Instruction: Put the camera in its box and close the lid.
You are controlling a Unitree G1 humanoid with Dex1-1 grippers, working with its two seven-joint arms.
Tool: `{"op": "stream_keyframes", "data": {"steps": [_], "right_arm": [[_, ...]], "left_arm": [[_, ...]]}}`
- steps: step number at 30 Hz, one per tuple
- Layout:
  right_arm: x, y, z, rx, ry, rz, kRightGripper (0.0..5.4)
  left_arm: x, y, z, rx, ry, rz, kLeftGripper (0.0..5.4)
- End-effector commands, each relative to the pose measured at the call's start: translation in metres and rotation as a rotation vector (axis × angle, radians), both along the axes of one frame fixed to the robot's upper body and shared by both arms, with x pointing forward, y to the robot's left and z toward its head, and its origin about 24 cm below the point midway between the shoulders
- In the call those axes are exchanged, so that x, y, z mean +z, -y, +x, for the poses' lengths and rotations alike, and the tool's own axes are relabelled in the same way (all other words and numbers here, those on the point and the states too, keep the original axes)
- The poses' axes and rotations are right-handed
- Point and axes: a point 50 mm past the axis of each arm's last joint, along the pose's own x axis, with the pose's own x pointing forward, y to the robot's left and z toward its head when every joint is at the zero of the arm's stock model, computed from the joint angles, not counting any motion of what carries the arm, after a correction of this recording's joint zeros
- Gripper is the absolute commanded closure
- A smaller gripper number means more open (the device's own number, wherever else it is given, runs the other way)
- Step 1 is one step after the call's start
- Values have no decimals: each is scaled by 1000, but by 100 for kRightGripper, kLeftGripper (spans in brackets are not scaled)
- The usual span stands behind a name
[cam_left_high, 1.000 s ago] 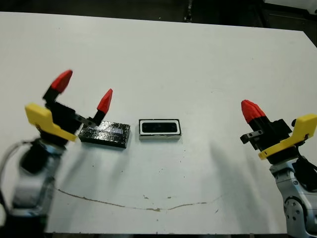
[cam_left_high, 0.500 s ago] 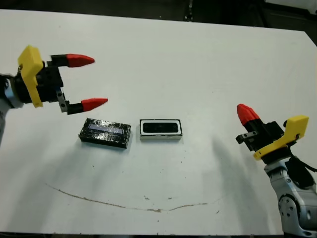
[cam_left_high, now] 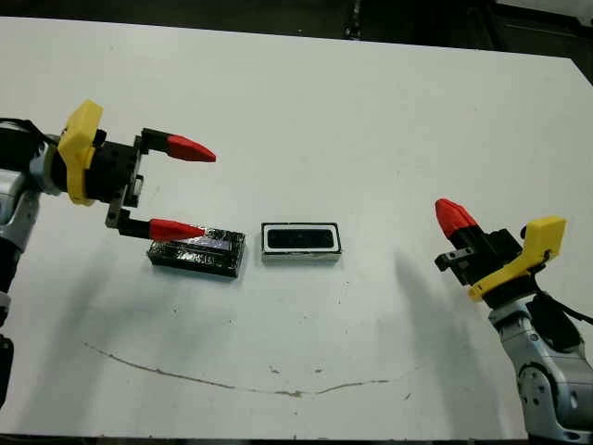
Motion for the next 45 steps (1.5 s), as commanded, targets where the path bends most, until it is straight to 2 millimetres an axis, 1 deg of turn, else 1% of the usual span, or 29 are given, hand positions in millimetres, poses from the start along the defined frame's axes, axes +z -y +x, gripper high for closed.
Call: {"op": "stream_keyframes", "data": {"steps": [1, 5, 13, 26, 34, 40, 45], "right_arm": [[-4, 2, -1, -7, -35, -14, 539], [-5, 2, -1, -3, -34, -18, 539], [-6, 2, -2, 8, -49, -6, 539], [-5, 2, -2, 10, -44, -35, 539], [-4, 2, -3, 13, -35, -48, 539], [-5, 2, -3, 21, -38, -42, 539], [-5, 2, -3, 24, -34, -53, 539]], "left_arm": [[-8, -6, -4, 6, -27, 74, 0], [-10, -4, -4, -7, -20, 127, 0], [-23, 1, -3, -17, -101, 138, 0], [-33, -1, 1, 9, -206, 256, 0], [-37, -1, 5, 9, -198, 340, 0], [-51, -6, 10, 33, -211, 372, 0], [-56, -7, 12, 33, -217, 398, 0]]}}
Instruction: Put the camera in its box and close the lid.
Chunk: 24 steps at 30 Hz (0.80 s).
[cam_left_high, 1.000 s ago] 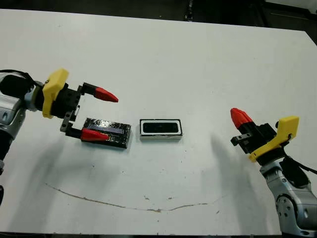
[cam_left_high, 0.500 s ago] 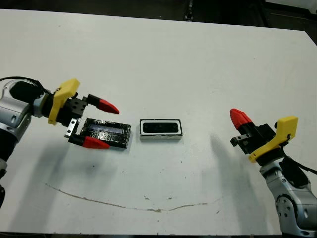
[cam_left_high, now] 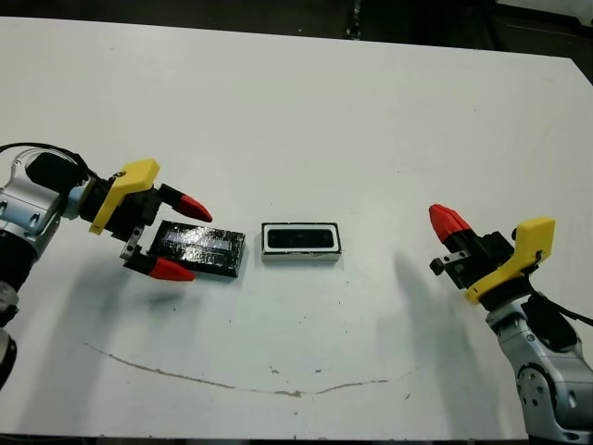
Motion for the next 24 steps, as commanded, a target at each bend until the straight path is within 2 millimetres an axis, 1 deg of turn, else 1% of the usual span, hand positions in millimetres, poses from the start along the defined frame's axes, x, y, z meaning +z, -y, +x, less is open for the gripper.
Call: {"op": "stream_keyframes", "data": {"steps": [1, 5, 8, 16, 20, 22, 24], "right_arm": [[-2, 5, -3, 3, -10, -24, 539], [-2, 5, -3, 3, -16, -30, 539], [-2, 5, -3, 3, -13, -38, 539], [-2, 5, -3, -2, -19, -54, 539], [-2, 5, -3, -3, -22, -53, 540], [-2, 5, -3, 3, -19, -55, 540], [-2, 5, -3, 3, -22, -52, 540]], "left_arm": [[1, 0, 3, -14, 8, 34, 0], [-1, -3, 3, 0, -3, 44, 0], [1, -4, 3, -6, 21, 48, 0], [-1, -13, 3, 68, -43, 105, 0], [-2, -17, 3, 109, -77, 128, 38], [-3, -19, 3, 130, -94, 111, 70], [-4, -20, 3, 151, -114, 95, 89]]}}
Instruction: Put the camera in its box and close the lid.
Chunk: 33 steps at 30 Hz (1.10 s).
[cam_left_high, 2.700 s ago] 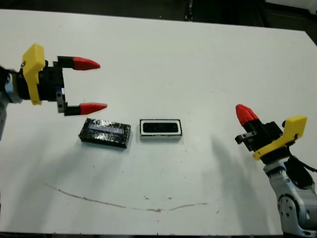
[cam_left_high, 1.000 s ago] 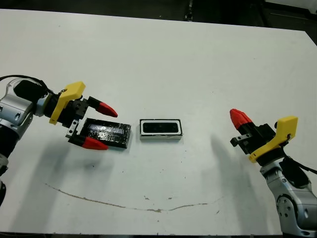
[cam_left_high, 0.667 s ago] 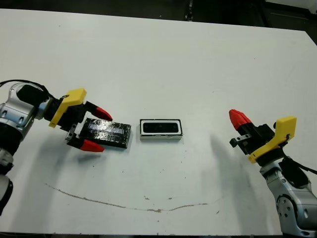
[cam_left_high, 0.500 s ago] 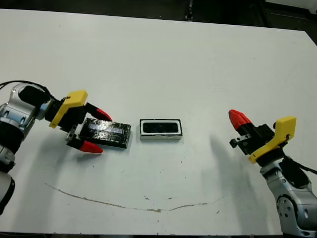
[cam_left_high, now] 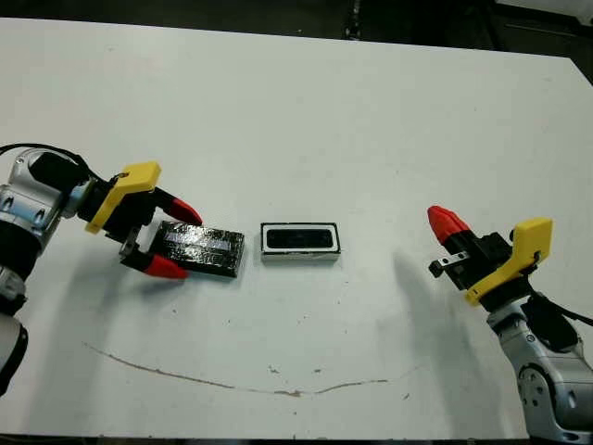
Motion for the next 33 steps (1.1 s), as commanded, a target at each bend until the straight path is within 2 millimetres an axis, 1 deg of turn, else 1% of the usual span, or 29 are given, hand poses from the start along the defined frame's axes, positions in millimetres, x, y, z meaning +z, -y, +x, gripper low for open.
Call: {"op": "stream_keyframes", "data": {"steps": [1, 8, 10, 15, 24, 28, 33], "right_arm": [[-2, 5, -2, -4, -21, -22, 540], [-2, 4, -2, -4, -19, -21, 540], [-2, 4, -2, 0, -19, -18, 540], [-2, 3, -1, 3, -12, -19, 540], [-1, 2, 0, 7, -11, -23, 540], [-2, 1, 0, 12, -16, -15, 540], [-3, 0, 0, 9, -19, -20, 540]], "left_arm": [[-10, -10, -4, 58, -62, 18, 106], [-11, -15, -5, 85, -61, 18, 202], [-12, -15, -5, 91, -67, 10, 218], [-9, -16, -5, 96, -55, 4, 220], [-2, -22, -6, 244, -91, -239, 220], [1, -16, -8, 229, -75, -307, 220], [2, -3, -7, 205, -104, -372, 220]]}}
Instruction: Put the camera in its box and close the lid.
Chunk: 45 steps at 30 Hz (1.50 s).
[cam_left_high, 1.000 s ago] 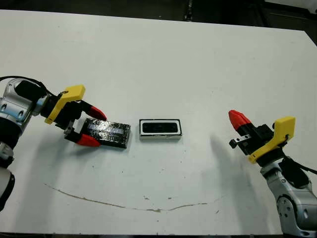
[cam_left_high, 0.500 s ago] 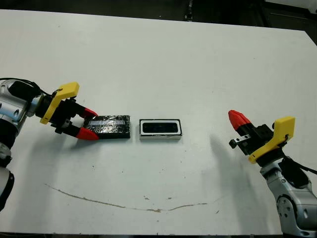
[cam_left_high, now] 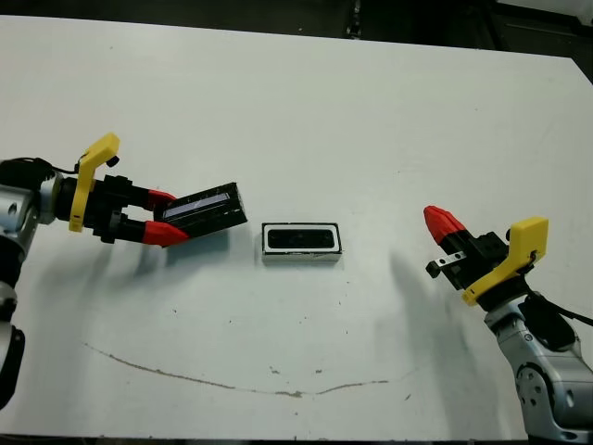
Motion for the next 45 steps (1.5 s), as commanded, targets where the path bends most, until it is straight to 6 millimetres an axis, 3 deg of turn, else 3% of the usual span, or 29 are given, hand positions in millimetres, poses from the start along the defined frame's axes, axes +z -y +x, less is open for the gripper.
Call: {"op": "stream_keyframes", "data": {"steps": [1, 19, 45], "right_arm": [[-3, 3, -1, -13, -17, -23, 540], [-2, 4, -3, -16, -7, -32, 540], [-4, 3, -4, -25, -14, -31, 540]], "left_arm": [[-4, 10, 0, -24, -13, -47, 220], [-18, 58, 8, -137, 8, -34, 220], [-51, 93, 5, -188, -33, 4, 221]]}}
